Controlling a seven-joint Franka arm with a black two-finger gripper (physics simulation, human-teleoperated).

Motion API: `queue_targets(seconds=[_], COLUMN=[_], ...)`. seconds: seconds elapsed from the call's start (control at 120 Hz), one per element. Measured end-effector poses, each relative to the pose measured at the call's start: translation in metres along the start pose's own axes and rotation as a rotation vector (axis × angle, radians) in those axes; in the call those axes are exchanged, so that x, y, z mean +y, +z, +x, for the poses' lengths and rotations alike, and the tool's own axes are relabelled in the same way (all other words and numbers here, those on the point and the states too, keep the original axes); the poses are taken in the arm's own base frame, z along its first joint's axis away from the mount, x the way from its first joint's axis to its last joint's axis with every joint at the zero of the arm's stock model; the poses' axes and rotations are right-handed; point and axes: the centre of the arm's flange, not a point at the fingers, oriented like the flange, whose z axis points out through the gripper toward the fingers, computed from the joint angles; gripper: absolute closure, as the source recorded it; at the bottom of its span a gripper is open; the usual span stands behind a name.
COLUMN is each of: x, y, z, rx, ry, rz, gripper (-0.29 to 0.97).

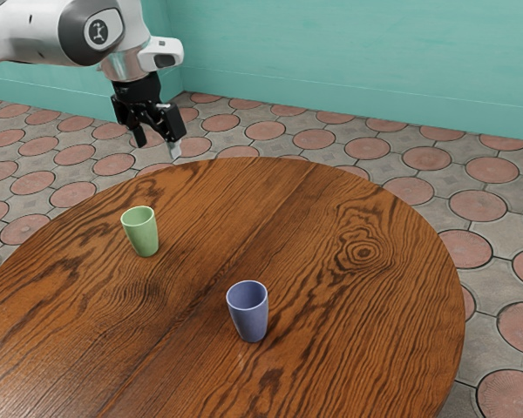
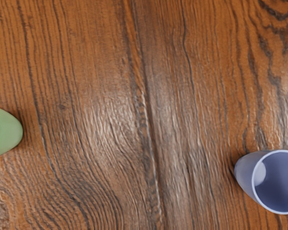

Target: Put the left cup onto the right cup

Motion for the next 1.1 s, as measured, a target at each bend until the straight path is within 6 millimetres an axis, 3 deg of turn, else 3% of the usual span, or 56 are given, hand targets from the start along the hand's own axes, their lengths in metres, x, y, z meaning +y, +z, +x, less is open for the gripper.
queue_targets(seconds=[0.258,0.383,0.5,0.683,0.892,1.1], x=[-0.001,-0.006,-0.034,-0.108,-0.144,-0.17], y=[0.003,0.017,0.037,0.093,0.163,0.212], z=[0.0,0.002,0.002,0.001,0.006,0.021], rx=[-0.007,-0.035,-0.078,-0.142,-0.147,-0.104], ry=[0.012,0.008,-0.036,-0.132,-0.149,-0.158], rz=[-0.003,-0.006,-0.002,0.016,0.031,0.044], gripper=[0.0,0.0,0.0,0.0,0.0,0.0])
